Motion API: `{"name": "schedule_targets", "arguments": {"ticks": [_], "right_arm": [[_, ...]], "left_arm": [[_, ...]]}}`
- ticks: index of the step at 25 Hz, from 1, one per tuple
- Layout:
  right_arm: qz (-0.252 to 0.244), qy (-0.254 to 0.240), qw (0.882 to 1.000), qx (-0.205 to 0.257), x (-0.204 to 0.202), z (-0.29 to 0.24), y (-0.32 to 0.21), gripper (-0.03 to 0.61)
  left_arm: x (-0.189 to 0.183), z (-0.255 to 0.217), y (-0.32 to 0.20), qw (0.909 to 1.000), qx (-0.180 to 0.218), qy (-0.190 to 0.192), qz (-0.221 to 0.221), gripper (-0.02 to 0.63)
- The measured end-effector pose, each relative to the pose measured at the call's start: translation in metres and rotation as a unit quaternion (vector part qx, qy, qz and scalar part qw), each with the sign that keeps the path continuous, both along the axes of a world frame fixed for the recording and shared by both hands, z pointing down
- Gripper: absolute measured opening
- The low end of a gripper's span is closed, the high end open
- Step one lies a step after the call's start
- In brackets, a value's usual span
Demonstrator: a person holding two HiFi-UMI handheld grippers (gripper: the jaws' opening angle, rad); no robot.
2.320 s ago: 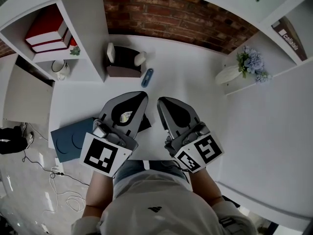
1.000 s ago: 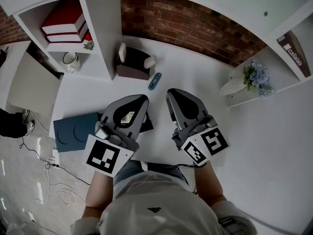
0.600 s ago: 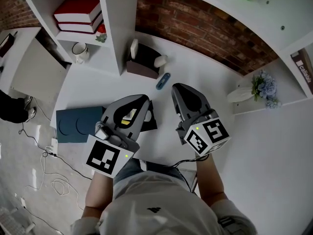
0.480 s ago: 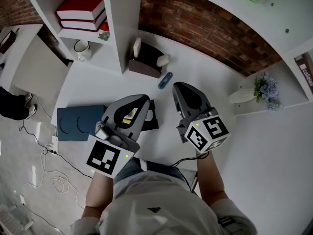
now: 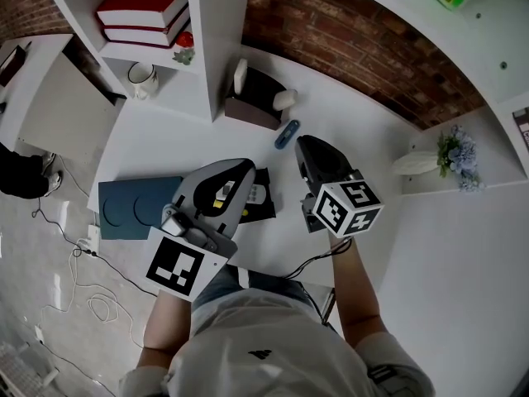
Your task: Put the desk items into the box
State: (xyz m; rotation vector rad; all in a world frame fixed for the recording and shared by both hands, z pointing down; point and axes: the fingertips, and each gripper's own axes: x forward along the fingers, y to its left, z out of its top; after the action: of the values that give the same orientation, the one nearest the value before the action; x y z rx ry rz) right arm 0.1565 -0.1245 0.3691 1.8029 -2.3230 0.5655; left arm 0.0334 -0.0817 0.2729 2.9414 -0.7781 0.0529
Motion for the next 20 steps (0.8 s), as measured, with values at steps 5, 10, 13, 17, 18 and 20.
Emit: {"name": "schedule_targets", "arguments": {"ticks": [5, 10, 13, 17, 18, 20], "right_arm": [[0.015, 0.002, 0.999, -0.030, 0.002, 0.023, -0.009, 0.043], [0.033, -0.001, 0.998, -0.059, 0.006, 0.046, -0.019, 0.060], [0.042, 0.004, 0.996, -0.077, 0.008, 0.060, -0.024, 0.067], [0.052, 0.009, 0.993, -0.101, 0.010, 0.079, -0.032, 0.074], [0.056, 0.008, 0.992, -0.108, 0.012, 0.084, -0.033, 0.075], [0.068, 0.005, 0.990, -0.123, 0.016, 0.096, -0.036, 0.078]], "left_arm": [[-0.004, 0.005, -0.011, 0.9999, -0.008, 0.001, 0.007, 0.012], [-0.007, 0.010, -0.021, 0.9997, -0.015, 0.004, 0.018, 0.012], [-0.010, 0.014, -0.027, 0.9996, -0.019, 0.004, 0.020, 0.012], [-0.016, 0.019, -0.037, 0.9995, -0.026, 0.005, 0.018, 0.012], [-0.017, 0.020, -0.038, 0.9995, -0.028, 0.004, 0.017, 0.012], [-0.019, 0.022, -0.042, 0.9994, -0.028, 0.004, 0.017, 0.012]]}}
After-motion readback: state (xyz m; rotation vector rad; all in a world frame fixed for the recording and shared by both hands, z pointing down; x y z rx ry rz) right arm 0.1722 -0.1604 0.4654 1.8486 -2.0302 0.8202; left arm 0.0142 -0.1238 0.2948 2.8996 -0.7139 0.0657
